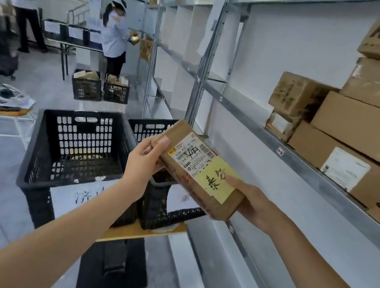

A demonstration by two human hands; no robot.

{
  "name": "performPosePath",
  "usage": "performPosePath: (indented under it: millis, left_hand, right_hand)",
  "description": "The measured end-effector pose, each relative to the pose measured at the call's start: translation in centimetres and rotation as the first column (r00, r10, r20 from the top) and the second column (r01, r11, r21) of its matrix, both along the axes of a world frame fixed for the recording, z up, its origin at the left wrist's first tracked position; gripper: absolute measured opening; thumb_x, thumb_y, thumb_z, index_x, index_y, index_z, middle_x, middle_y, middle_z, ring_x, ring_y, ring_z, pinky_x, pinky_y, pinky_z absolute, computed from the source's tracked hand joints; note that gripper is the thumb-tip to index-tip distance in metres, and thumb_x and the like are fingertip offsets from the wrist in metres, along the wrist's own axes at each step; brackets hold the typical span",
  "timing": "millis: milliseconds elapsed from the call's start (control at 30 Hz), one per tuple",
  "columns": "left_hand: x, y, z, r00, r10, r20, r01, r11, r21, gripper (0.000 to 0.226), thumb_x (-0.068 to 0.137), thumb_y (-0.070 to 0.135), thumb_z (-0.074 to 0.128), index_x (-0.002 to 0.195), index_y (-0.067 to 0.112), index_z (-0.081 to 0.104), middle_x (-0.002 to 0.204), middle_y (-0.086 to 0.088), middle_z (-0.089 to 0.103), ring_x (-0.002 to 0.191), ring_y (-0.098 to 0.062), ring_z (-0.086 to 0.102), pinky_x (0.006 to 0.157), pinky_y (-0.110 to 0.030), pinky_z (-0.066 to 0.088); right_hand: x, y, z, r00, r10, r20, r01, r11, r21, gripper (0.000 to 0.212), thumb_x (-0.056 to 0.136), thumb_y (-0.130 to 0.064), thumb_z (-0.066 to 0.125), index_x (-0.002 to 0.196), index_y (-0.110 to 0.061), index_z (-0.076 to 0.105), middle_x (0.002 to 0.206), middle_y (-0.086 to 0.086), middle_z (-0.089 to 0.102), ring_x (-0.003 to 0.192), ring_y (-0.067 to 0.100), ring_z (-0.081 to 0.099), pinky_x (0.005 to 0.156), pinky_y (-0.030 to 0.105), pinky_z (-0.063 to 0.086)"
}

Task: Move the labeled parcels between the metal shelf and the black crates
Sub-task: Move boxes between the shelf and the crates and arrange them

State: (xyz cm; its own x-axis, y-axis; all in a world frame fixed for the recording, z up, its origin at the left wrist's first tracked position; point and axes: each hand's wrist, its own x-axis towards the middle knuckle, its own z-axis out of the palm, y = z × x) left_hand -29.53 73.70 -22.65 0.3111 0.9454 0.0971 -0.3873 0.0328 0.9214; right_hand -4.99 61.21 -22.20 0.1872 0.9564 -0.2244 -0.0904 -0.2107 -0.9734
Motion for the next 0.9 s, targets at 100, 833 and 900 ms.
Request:
performPosePath:
  millis: [100,833,900]
  left_hand:
    - [-0.2,5.0,-0.2,0.996,-0.023,-0.087,0.021,1.0,-0.021,0.034,0.09,0.039,0.068,0.119,0.021,0.067,0.113,-0.006,0.072,0.113,-0.021,0.065,0.1,-0.045,0.052]
    - [6.2,25.9,-7.7,0.842,0.159,-0.516,-0.163,0.986,0.038,0.024,0.101,0.029,0.048,0.084,0.028,0.064,0.088,0.014,0.062,0.082,0.002,0.054,0.071,-0.02,0.038]
    - [7.7,27.8,-8.7,0.816,0.162,-0.555,-0.163,0.985,0.048,0.022,0.102,0.027,0.047,0.114,0.023,0.066,0.107,0.015,0.061,0.095,0.007,0.053,0.08,-0.016,0.037]
  right_hand:
    - [0.3,5.0,1.0,0.985,-0.166,-0.047,0.169,0.984,0.053,0.059,0.076,-0.041,0.083,0.125,-0.012,0.069,0.123,0.011,0.072,0.118,0.028,0.065,0.106,0.044,0.048]
    - [8.3,32.5,-6.2,0.943,-0.32,0.092,0.331,0.927,-0.177,0.05,0.066,-0.044,0.09,0.098,-0.011,0.07,0.074,0.002,0.078,0.066,0.02,0.075,0.052,0.028,0.056]
    - [9.2,34.8,-7.8,0.95,-0.294,0.104,0.31,0.928,-0.208,0.05,0.066,-0.044,0.09,0.097,-0.011,0.07,0.077,0.002,0.078,0.067,0.017,0.074,0.05,0.025,0.054]
